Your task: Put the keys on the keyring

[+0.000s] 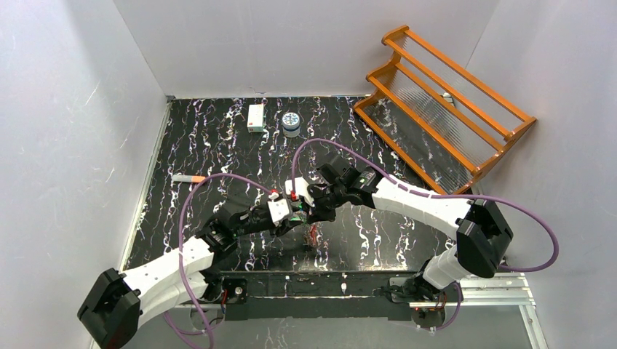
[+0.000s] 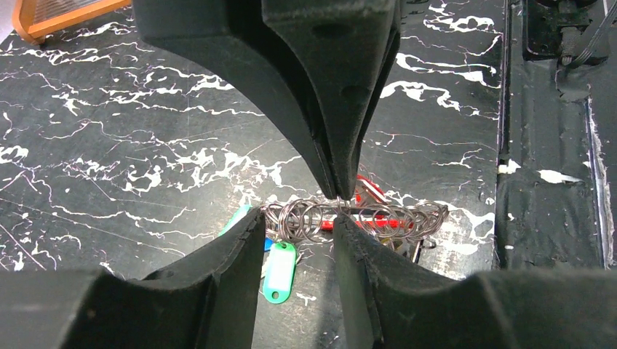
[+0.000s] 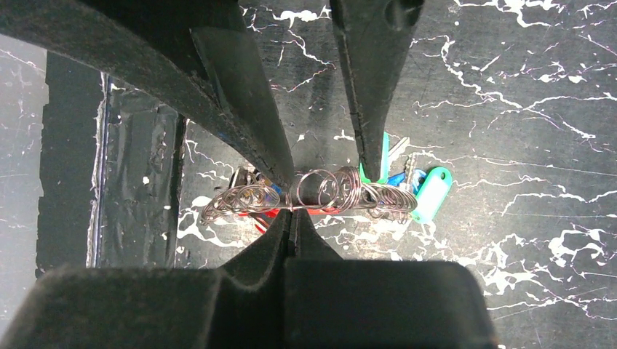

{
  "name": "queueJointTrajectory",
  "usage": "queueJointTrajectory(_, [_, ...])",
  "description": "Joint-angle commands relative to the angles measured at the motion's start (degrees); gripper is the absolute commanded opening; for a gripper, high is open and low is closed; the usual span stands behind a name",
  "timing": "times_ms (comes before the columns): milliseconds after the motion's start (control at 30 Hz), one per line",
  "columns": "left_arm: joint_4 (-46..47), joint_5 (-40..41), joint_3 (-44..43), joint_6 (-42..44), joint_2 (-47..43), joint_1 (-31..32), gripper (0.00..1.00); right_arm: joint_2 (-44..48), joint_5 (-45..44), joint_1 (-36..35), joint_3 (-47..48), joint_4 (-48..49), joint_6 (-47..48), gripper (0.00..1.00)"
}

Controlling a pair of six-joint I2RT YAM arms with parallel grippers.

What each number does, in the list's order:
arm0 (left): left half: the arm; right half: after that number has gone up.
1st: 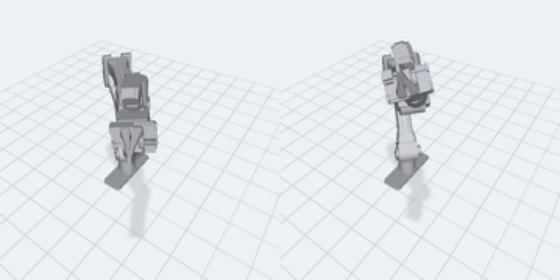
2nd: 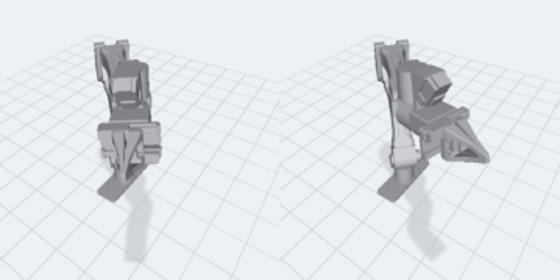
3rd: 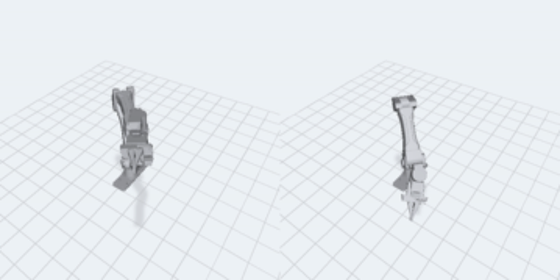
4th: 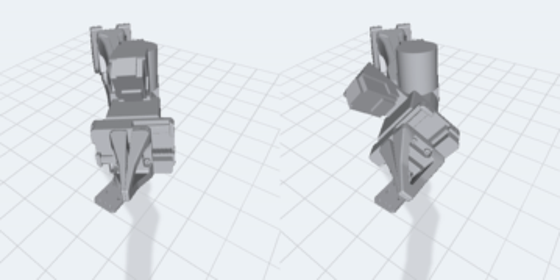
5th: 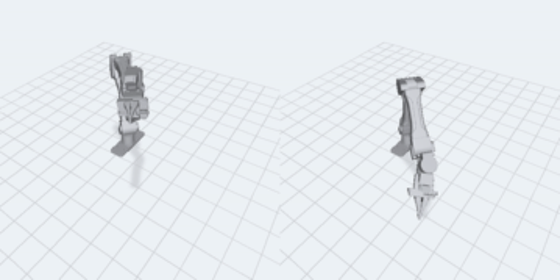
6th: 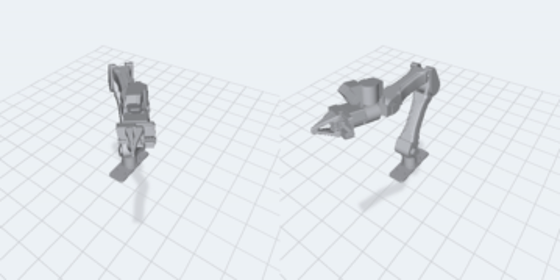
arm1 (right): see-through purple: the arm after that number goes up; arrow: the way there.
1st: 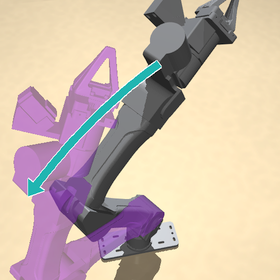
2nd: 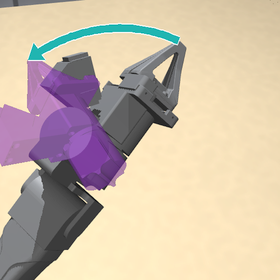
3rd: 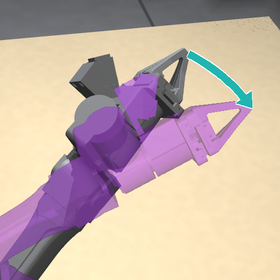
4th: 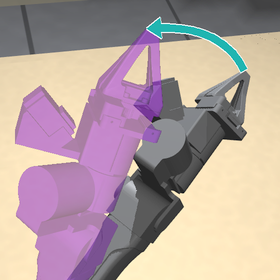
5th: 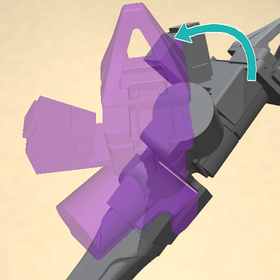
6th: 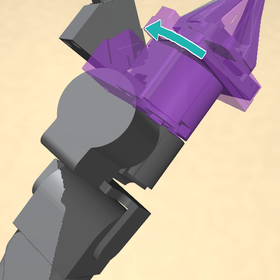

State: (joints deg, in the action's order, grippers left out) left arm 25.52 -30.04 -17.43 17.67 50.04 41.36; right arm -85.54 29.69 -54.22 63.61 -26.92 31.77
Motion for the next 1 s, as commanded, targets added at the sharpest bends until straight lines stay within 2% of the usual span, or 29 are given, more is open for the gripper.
queueJointTrajectory(0, [-2.02, -0.56, -1.88, -0.44, -2.14, 0.15, 0.37, 0.38, -0.07, -0.13, 2.33, 3.42, 0.21, 0.01])
queueJointTrajectory(200, [-2.29, -0.16, -2.29, -0.82, -3.82, 0.21, 0.35, 0.24, 0.69, -0.21, 2.21, 4.26, -0.26, 0.01])
queueJointTrajectory(467, [-1.29, -2.37, -2.1, -2.3, -1.38, 0.21, 0.32, 0.37, 0.94, -0.25, 2.46, 4.81, -0.4, 0.01])
queueJointTrajectory(833, [1.82, -3.23, -3.04, -2.59, 3.76, 0.3, 0.14, 0.7, 1.16, -0.21, 2.39, 4.72, -0.63, 0.01])
queueJointTrajectory(967, [1.69, -2.74, -3.05, -2.28, 3.94, 0.27, 0.01, 0.66, 1.11, -0.25, 2.39, 4.88, -0.57, 0.01])
